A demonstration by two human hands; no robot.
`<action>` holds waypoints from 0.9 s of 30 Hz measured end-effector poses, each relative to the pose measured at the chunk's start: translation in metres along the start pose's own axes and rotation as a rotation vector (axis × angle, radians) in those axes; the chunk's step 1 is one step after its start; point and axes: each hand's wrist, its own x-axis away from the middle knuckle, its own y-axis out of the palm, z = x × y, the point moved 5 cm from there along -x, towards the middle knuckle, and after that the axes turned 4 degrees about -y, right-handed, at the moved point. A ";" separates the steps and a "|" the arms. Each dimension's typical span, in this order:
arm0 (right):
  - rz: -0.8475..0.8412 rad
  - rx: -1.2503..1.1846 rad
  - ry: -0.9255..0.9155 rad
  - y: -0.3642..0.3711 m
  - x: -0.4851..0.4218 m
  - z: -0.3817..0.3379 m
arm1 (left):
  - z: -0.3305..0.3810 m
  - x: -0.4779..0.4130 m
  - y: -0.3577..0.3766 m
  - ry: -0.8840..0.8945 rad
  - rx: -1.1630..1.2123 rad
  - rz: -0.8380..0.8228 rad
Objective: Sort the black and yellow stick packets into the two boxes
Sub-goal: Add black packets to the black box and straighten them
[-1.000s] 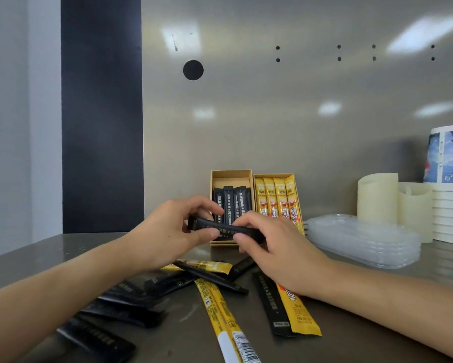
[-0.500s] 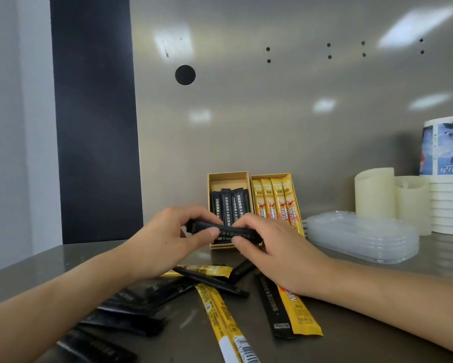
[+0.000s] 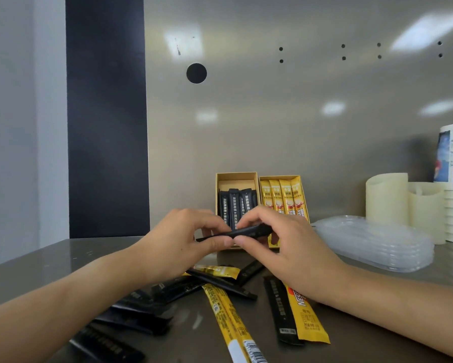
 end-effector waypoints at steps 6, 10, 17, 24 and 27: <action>-0.019 -0.056 0.140 0.001 0.001 0.009 | -0.002 -0.001 -0.002 -0.060 -0.017 0.043; -0.078 -0.059 0.173 0.007 0.003 0.017 | -0.002 0.000 -0.002 -0.083 0.034 0.066; -0.028 -0.092 0.084 0.002 -0.001 0.007 | -0.003 -0.001 0.001 -0.100 0.054 0.051; 0.031 -0.199 0.087 -0.002 -0.001 0.004 | 0.003 -0.001 0.000 -0.058 -0.068 0.063; 0.023 -0.235 0.098 -0.002 -0.001 0.005 | 0.001 -0.001 0.003 -0.056 -0.085 0.036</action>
